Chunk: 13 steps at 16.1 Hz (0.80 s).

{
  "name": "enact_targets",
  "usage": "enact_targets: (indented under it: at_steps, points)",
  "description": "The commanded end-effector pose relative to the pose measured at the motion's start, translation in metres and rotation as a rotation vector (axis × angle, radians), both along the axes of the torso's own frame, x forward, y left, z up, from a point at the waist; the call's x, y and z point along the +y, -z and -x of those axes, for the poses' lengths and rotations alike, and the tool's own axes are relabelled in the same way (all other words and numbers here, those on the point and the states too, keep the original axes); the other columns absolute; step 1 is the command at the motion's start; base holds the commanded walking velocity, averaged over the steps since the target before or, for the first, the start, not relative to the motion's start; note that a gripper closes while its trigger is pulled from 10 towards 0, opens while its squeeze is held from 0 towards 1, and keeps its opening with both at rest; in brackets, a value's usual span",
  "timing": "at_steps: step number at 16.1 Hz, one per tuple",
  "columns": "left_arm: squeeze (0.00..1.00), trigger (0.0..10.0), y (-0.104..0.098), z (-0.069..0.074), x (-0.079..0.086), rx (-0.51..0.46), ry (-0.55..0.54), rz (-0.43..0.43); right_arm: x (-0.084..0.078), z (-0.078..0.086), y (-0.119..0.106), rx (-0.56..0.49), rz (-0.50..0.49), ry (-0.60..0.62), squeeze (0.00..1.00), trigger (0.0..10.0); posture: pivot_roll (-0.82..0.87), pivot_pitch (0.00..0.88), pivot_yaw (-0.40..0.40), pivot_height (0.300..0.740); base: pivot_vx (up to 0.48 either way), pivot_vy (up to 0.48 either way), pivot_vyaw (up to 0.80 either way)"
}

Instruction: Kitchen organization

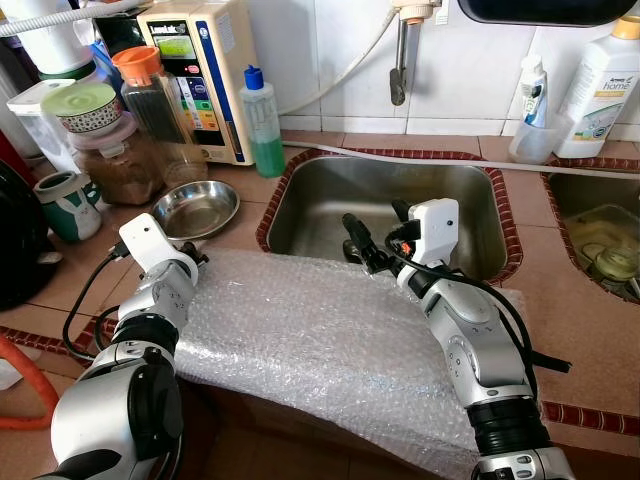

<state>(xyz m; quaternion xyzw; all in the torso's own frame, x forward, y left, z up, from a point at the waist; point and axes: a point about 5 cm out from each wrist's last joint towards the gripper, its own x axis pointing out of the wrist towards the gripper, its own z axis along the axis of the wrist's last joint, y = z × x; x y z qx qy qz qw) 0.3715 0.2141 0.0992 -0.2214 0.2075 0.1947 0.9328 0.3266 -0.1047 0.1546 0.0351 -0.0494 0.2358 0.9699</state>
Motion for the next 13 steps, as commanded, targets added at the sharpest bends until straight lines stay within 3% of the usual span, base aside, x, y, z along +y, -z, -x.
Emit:
enact_targets:
  at_steps: [1, 5, 8, 13]
  points:
    - [0.00, 0.0, 0.012, 0.007, 0.003, 0.066, 0.002, -0.010, 0.003, 0.001, 0.000, 0.005, -0.003, -0.003, 1.00, 10.0, -0.01, 0.006, 0.123, 0.740, 0.000, 0.000, 0.00]
    - [0.00, 0.0, 0.012, 0.008, 0.003, 0.064, 0.007, -0.051, 0.002, 0.000, 0.000, 0.003, -0.002, 0.000, 1.00, 10.0, 0.00, 0.003, 0.124, 0.740, 0.000, 0.000, 0.00]
    - [0.00, 0.0, 0.015, 0.019, 0.012, 0.044, -0.034, -0.172, 0.001, 0.000, 0.000, 0.003, -0.002, 0.004, 1.00, 10.0, 0.00, 0.003, 0.124, 0.740, 0.000, 0.000, 0.00]
    - [0.00, 0.0, 0.020, 0.041, 0.018, 0.026, -0.085, -0.232, 0.002, -0.001, 0.001, 0.006, -0.002, 0.004, 1.00, 10.0, 0.01, 0.006, 0.121, 0.740, 0.000, 0.000, 0.00]
